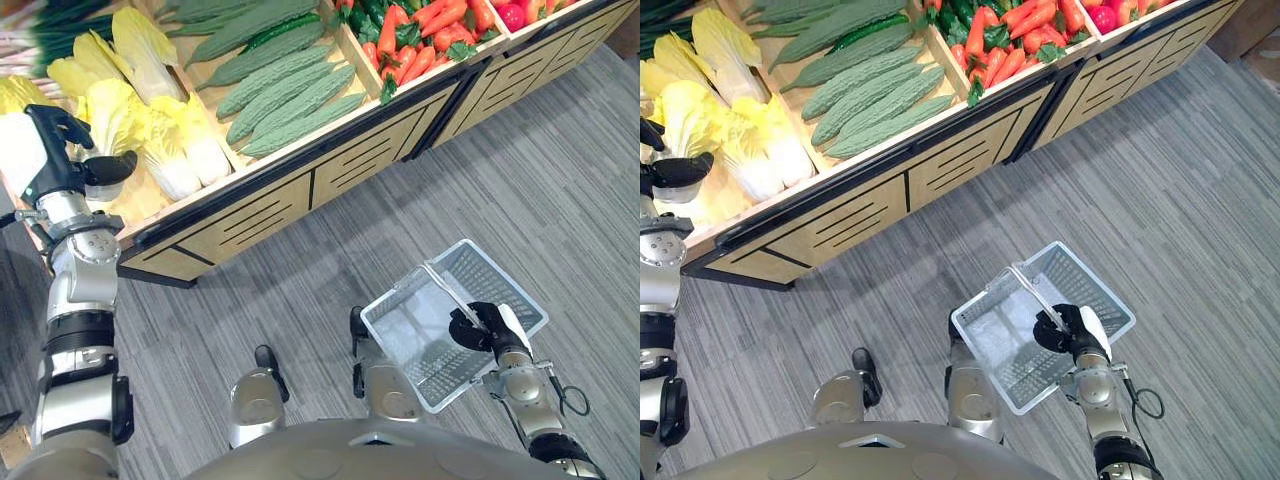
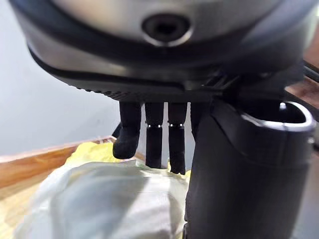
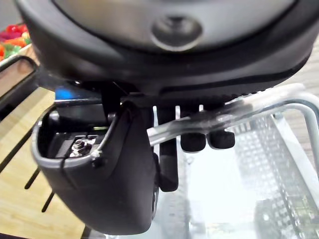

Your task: Pick vegetable in the basket

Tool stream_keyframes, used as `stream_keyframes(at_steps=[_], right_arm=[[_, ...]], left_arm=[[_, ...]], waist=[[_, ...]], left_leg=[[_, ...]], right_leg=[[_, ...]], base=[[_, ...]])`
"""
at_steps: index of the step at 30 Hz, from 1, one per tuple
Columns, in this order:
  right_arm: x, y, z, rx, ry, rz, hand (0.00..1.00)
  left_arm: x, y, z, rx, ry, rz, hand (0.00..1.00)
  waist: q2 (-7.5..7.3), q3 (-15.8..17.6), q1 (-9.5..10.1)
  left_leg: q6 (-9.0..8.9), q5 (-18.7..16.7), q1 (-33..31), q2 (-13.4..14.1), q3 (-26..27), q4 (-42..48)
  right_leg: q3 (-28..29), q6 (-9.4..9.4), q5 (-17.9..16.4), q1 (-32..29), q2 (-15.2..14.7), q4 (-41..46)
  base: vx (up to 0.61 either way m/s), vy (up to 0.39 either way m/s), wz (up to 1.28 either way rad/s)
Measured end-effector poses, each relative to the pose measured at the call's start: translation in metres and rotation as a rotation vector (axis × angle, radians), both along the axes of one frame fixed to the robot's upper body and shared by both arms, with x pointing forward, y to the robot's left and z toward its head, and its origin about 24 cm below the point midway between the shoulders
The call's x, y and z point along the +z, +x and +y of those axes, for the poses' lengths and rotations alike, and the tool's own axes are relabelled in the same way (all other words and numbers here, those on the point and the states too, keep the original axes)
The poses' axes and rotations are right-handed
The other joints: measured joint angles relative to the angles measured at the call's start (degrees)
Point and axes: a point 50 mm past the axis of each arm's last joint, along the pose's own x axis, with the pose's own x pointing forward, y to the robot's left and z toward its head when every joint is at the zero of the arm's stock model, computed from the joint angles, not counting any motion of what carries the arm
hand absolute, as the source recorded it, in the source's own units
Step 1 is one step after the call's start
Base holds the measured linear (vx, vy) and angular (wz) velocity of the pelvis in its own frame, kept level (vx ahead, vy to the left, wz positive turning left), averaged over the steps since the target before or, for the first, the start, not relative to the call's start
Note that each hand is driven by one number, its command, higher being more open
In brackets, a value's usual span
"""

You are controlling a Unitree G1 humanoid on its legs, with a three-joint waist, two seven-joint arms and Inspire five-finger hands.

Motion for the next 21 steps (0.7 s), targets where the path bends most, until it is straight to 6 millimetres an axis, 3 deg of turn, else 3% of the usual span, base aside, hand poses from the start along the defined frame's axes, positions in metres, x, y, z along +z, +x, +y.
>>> stream_keyframes(at_steps=[11,21], right_arm=[[0.000,-0.002,-0.001,-0.003,0.001,0.004,0.00],[-0.001,-0.002,0.000,-0.003,0.002,0.004,0.00]], left_arm=[[-0.027,-0.005,0.008,0.024,-0.031,0.124,1.00],[-0.029,-0.005,0.008,0.028,-0.037,0.129,1.00]], waist=[[-0.05,-0.03,-0.34],[-0.07,-0.03,-0.23]], left_leg=[[-0.43,2.57,0.21,-0.10,-0.64,-3.17],[-0.49,2.87,1.27,-0.24,-0.48,-4.06]], right_leg=[[-1.40,-0.59,-0.67,-0.55,0.30,-0.01],[-1.38,-0.77,-0.52,-0.04,0.41,0.00]], base=[[-0.03,-0.025,0.05],[0.00,0.002,0.00]])
